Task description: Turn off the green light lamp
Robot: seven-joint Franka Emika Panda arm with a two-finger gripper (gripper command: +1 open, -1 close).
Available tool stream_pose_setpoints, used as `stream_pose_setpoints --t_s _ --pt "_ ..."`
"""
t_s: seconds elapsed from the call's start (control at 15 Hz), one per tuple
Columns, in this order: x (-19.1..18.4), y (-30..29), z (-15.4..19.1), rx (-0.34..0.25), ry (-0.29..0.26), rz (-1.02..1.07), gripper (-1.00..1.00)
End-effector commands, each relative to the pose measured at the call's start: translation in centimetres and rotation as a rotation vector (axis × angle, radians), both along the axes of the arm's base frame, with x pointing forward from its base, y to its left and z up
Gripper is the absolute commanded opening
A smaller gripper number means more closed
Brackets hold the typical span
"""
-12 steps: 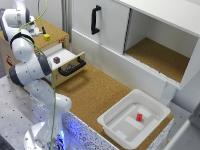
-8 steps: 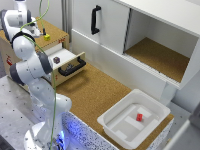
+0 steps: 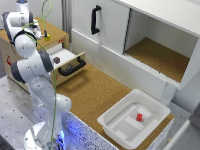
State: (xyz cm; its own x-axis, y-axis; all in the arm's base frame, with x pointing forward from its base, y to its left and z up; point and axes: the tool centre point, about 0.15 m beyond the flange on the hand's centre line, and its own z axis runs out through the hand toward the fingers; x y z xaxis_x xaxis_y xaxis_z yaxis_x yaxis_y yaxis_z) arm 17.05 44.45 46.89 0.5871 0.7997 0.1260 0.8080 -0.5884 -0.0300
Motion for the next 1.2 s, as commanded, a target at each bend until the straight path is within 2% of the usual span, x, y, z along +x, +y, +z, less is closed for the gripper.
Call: stream_pose_setpoints --t_s 0.0,1.13 --pt "1.39 -1.64 6.65 0.016 0.026 -0.101 1.00" --pt "1.67 -1.78 6.70 0.014 0.034 -0.122 1.00"
